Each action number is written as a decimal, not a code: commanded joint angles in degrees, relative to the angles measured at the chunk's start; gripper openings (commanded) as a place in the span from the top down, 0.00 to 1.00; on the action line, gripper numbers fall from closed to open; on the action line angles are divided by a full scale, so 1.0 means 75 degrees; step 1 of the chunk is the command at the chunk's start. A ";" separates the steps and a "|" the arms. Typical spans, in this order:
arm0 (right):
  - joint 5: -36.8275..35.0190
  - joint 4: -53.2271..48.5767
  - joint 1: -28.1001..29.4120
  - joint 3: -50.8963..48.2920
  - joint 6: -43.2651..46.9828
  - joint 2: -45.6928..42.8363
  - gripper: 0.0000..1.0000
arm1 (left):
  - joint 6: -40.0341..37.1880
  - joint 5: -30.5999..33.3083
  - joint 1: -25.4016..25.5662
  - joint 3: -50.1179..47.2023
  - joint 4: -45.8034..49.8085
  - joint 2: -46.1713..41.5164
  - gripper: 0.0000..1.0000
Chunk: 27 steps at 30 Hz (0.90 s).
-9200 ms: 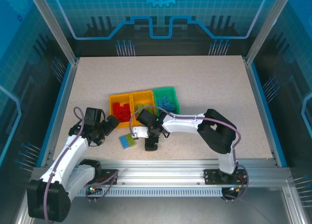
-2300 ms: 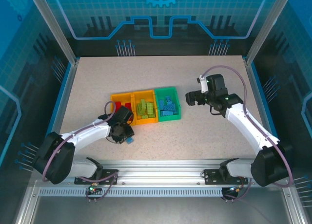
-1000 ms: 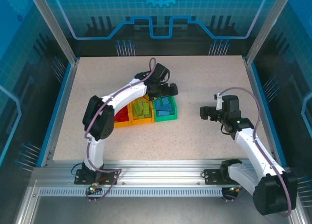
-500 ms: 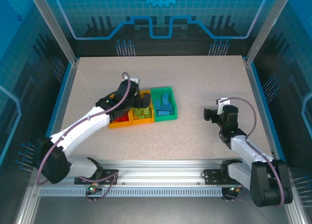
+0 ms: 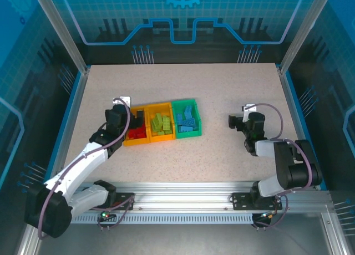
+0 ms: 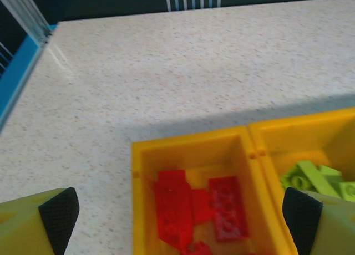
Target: Sort the legos into containers by color
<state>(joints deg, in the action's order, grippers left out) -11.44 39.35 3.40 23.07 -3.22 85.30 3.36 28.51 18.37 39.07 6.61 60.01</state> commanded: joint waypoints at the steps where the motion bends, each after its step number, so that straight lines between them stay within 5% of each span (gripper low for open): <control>1: 0.0016 0.0796 0.0091 0.0035 0.0161 0.0084 0.00 | -0.0657 0.0241 -0.0293 -0.0363 -0.1201 0.0202 0.01; 13: 0.0009 0.0811 0.0092 0.0044 0.0167 0.0077 0.00 | -0.0406 -0.1274 -0.1505 -0.2396 -0.6533 0.2367 0.01; 15: 0.0014 0.0800 0.0099 0.0041 0.0172 0.0076 0.00 | -0.0574 -0.1534 -0.1574 -0.2083 -0.6282 0.2596 0.01; 22: 0.0013 0.0810 0.0104 0.0043 0.0178 0.0076 0.00 | -0.0353 -0.2235 -0.2222 -0.2582 -0.8521 0.3914 0.01; 27: 0.0012 0.0808 0.0101 0.0043 0.0177 0.0076 0.00 | -0.0346 -0.2270 -0.2239 -0.2345 -0.8015 0.3851 0.01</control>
<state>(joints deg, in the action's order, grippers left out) -11.42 43.75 3.49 23.03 -2.48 85.69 0.05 13.26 2.02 21.28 -49.71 88.36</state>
